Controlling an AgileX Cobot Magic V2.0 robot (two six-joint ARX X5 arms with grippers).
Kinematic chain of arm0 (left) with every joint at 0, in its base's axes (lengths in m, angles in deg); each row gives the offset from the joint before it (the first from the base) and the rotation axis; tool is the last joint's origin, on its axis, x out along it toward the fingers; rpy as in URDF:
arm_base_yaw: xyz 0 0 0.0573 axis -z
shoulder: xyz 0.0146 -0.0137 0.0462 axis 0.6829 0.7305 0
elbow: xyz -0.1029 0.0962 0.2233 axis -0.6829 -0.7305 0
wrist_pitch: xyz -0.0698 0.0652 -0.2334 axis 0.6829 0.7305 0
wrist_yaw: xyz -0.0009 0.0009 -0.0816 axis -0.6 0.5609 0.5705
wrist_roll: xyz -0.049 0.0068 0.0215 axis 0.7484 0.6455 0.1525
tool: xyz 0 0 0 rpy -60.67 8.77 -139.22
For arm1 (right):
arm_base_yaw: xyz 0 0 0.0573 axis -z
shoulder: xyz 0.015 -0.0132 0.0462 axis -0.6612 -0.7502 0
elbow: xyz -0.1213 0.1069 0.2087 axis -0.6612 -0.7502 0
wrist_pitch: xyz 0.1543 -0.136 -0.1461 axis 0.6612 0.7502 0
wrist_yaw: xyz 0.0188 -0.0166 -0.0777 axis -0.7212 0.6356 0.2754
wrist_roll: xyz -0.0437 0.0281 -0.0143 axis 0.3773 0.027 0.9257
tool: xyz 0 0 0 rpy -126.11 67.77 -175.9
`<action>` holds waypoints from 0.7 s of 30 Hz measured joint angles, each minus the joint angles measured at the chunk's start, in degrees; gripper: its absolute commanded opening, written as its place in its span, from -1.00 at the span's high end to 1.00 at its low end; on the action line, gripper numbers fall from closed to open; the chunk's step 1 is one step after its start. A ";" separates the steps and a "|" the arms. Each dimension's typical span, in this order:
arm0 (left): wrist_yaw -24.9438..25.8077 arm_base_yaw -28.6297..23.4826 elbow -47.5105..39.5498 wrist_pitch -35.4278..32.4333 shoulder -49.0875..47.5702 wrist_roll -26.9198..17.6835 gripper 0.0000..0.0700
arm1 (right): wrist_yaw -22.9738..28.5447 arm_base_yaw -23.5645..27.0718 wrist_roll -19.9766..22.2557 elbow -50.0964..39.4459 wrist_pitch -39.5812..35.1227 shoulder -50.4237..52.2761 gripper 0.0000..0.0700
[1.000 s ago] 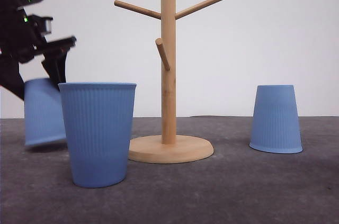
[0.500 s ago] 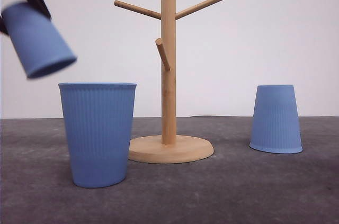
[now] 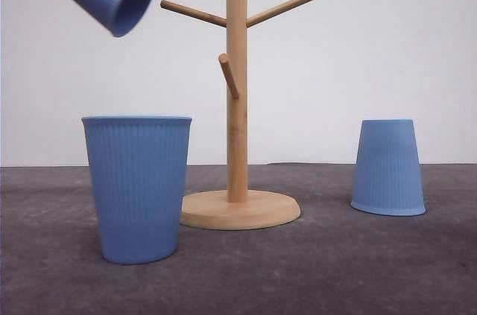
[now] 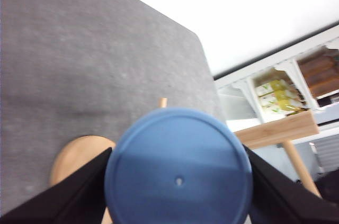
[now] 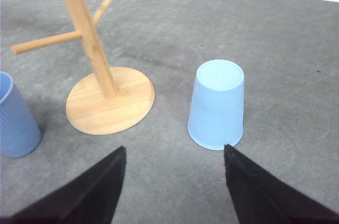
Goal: Place three cups
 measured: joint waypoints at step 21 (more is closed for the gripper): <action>-1.08 11.95 0.00 -5.89 10.26 3.59 -0.28 | 1.44 0.00 0.00 0.00 0.00 0.00 -0.06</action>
